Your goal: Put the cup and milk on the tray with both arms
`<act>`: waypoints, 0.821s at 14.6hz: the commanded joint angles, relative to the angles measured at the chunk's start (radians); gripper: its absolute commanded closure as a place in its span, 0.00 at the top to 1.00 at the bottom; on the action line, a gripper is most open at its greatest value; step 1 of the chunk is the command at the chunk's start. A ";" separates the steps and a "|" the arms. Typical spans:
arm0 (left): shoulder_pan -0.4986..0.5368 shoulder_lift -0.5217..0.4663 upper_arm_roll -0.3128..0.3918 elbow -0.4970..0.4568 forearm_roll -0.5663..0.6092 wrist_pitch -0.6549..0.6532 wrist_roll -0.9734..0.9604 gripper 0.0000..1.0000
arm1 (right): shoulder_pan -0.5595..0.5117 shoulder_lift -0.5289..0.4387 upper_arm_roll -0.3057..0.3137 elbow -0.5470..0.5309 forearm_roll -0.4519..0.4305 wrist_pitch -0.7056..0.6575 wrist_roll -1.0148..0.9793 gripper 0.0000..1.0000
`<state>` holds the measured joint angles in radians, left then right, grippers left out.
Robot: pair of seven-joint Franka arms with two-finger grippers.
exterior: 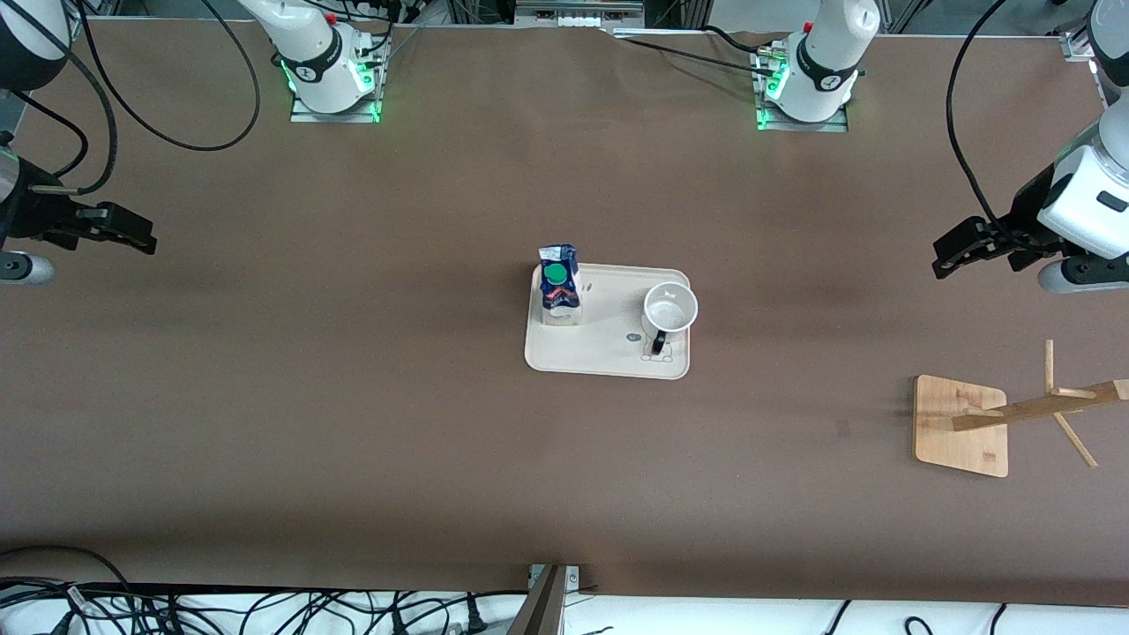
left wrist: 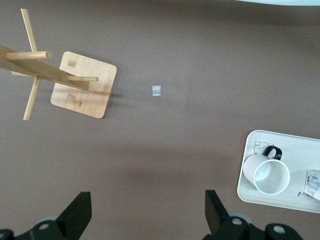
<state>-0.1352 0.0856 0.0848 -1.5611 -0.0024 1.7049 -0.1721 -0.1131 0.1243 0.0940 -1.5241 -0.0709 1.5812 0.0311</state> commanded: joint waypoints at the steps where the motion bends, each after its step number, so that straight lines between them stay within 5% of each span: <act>1: 0.002 0.014 -0.004 0.029 0.002 -0.010 0.006 1.00 | 0.010 -0.018 -0.033 -0.023 0.022 0.026 -0.013 1.00; 12: 0.002 0.014 -0.004 0.029 0.004 -0.010 0.008 1.00 | 0.021 -0.002 -0.016 -0.005 0.046 0.014 -0.002 1.00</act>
<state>-0.1352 0.0861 0.0848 -1.5610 -0.0024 1.7049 -0.1721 -0.1009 0.1246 0.0750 -1.5326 -0.0541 1.5998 0.0286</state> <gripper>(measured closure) 0.000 0.000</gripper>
